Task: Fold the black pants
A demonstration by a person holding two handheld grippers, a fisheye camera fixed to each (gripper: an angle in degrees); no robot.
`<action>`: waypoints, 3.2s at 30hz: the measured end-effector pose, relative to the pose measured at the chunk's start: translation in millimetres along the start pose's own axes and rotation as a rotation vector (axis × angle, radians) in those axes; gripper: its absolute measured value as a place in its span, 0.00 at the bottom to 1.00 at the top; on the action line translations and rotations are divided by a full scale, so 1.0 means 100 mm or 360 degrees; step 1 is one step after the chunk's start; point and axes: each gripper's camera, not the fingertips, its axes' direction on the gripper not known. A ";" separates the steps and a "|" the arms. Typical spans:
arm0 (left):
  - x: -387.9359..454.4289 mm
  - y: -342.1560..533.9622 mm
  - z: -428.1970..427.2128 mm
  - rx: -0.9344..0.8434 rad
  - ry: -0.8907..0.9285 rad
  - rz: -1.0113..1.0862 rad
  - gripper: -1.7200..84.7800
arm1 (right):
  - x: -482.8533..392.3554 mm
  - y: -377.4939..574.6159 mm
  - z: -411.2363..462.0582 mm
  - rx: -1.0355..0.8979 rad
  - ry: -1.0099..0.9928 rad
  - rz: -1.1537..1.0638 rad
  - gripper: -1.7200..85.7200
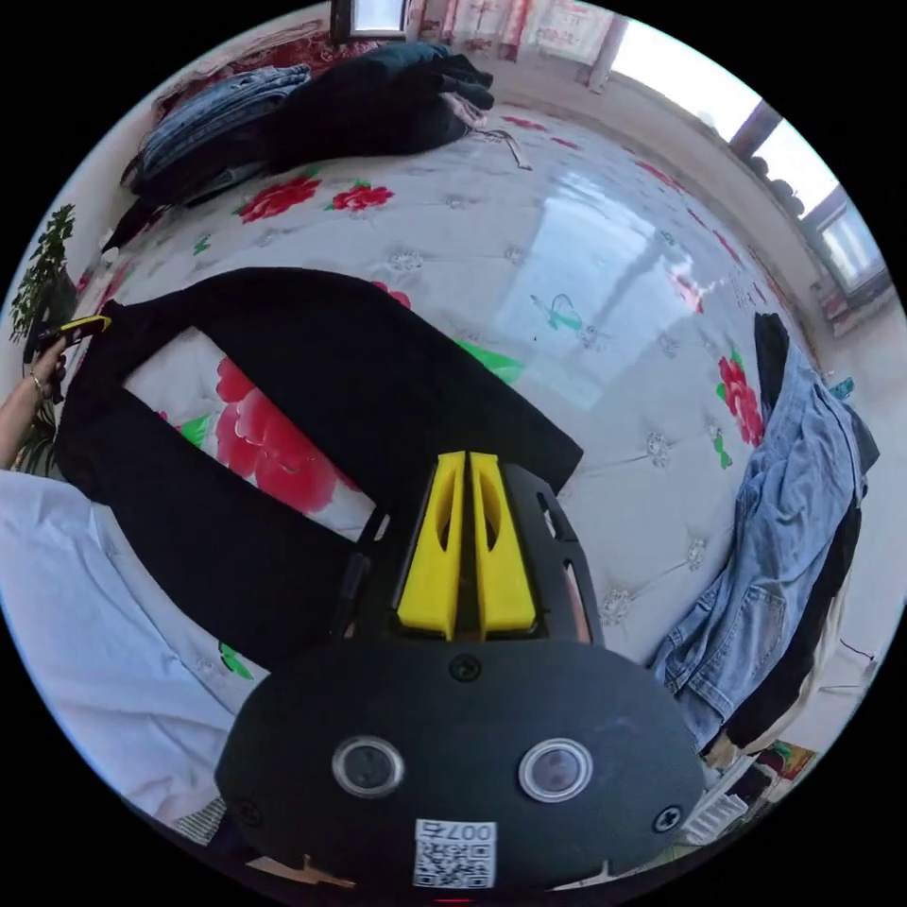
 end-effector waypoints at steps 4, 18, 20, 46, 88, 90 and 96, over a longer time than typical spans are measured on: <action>-0.08 -0.03 0.02 0.0017 -0.0006 -0.0066 0.01 | 0.33 0.00 0.13 -0.0063 0.0331 -0.0027 0.02; -0.69 0.40 -0.38 0.0254 0.0341 -0.0439 0.02 | 1.62 0.90 -0.67 0.0497 -0.0459 0.0869 0.07; -0.86 0.88 -0.55 0.0263 0.0408 -0.0548 0.02 | 1.67 1.39 -0.81 0.0584 -0.0575 0.0992 0.08; -2.05 2.32 -0.99 0.0446 0.0927 -0.0831 0.01 | 2.31 4.02 -1.10 0.0778 -0.1033 0.1520 0.02; -2.83 0.79 -0.08 0.0235 0.1181 -0.1325 0.01 | 2.99 1.29 0.07 0.0461 -0.0819 0.1576 0.02; -2.82 0.82 -0.02 0.0254 0.1203 -0.1369 0.01 | 2.96 1.16 0.19 0.0399 -0.0806 0.1574 0.02; -2.73 0.98 0.01 0.0462 0.1300 -0.1649 0.01 | 2.84 0.97 0.35 0.0536 -0.0814 0.1546 0.04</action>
